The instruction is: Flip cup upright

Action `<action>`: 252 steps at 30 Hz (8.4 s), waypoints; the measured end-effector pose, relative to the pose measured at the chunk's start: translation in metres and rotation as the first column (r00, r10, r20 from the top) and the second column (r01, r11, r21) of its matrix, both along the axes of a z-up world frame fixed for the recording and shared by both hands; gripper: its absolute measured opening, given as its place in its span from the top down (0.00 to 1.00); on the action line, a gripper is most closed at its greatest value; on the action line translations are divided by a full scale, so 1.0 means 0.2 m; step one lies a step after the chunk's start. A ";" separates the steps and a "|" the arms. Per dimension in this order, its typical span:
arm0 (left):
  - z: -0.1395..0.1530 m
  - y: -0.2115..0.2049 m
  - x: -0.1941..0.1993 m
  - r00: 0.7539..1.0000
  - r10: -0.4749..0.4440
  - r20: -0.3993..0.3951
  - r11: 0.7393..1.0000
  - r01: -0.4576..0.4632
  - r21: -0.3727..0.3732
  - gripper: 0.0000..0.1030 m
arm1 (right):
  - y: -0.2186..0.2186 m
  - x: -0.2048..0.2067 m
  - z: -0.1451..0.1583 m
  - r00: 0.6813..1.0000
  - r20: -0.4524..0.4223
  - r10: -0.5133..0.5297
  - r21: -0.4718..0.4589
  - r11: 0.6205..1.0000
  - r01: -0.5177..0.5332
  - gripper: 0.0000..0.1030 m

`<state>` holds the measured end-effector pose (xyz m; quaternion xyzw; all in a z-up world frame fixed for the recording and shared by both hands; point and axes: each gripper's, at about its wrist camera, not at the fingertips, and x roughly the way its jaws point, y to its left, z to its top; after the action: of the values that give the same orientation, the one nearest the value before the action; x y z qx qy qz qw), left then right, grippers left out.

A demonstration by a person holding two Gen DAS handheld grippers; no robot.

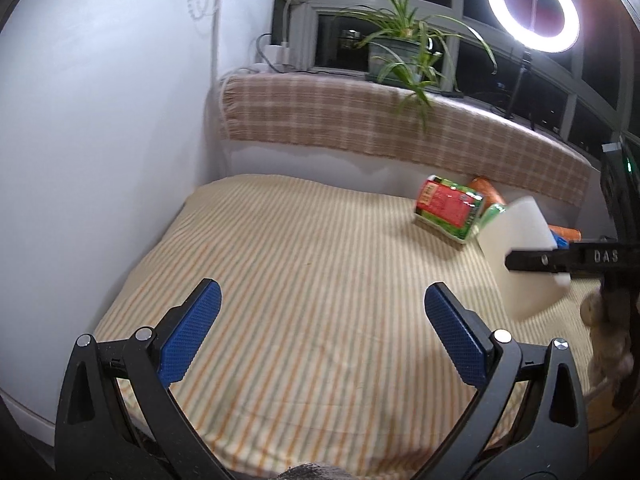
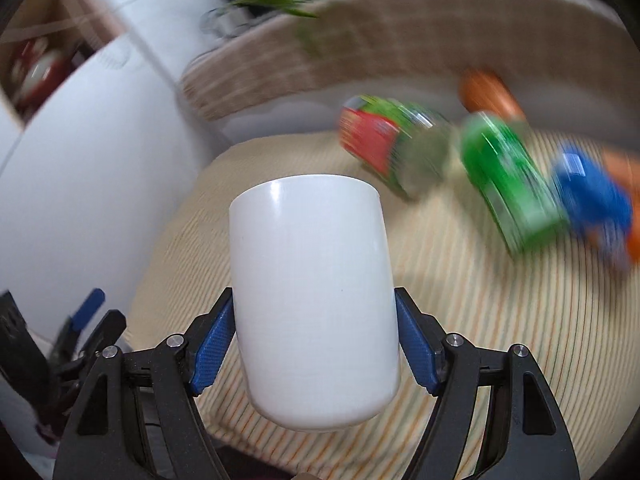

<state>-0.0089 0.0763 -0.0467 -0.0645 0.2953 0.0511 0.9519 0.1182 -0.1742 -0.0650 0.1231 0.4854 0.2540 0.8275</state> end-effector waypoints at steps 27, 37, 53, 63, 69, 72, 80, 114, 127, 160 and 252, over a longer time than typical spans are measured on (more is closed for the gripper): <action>0.03 -0.37 0.11 0.973 -0.219 -0.068 0.973 0.213 -0.090 0.00 | -0.47 -0.10 -0.34 0.918 -0.247 -0.309 0.200 0.911 0.361 0.25; -0.07 -0.47 0.26 0.904 -0.382 -0.193 0.900 0.317 -0.300 0.00 | -0.67 -0.32 -0.11 0.931 -0.053 -0.361 0.179 0.914 0.365 0.24; -0.21 -0.77 0.69 0.690 -0.641 -0.336 0.707 0.361 -0.608 0.16 | -1.01 -0.77 -0.09 0.803 0.092 -0.588 0.049 0.808 0.587 0.24; -0.31 -0.87 0.83 0.639 -0.658 -0.398 0.699 0.323 -0.638 0.18 | -1.06 -0.80 -0.14 0.788 0.062 -0.612 0.061 0.790 0.609 0.24; -0.37 -0.91 0.87 0.617 -0.665 -0.421 0.697 0.312 -0.646 0.19 | -1.07 -0.79 -0.16 0.788 0.050 -0.614 0.060 0.789 0.611 0.24; -0.40 -0.93 0.88 0.603 -0.670 -0.433 0.694 0.303 -0.653 0.22 | -1.08 -0.80 -0.17 0.786 0.039 -0.618 0.065 0.786 0.615 0.24; -0.42 -0.96 0.88 0.601 -0.675 -0.427 0.692 0.315 -0.650 0.26 | -1.12 -0.81 -0.17 0.766 0.029 -0.643 0.061 0.766 0.640 0.24; -0.12 -0.95 0.55 0.827 -0.523 -0.207 0.852 0.501 -0.149 0.26 | -0.95 -0.78 -0.14 0.813 0.059 -0.579 0.040 0.816 0.577 0.24; -0.14 -1.00 0.50 0.825 -0.527 -0.204 0.849 0.524 -0.077 0.26 | -0.94 -0.78 -0.13 0.815 0.065 -0.576 0.030 0.817 0.575 0.24; -0.19 -1.03 0.47 0.808 -0.544 -0.227 0.836 0.545 -0.063 0.26 | -0.92 -0.79 -0.14 0.819 0.067 -0.570 0.027 0.822 0.569 0.24; 0.32 -0.40 -0.02 0.950 -0.197 0.241 0.980 0.184 0.079 0.00 | -0.45 -0.65 0.25 0.706 0.549 -0.447 -0.064 0.820 0.569 0.01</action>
<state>-0.0124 -0.0039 0.0181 -0.0152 0.1778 -0.0413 0.9831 -0.0120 -0.2633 -0.0156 0.0852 0.2208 -0.0196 0.9714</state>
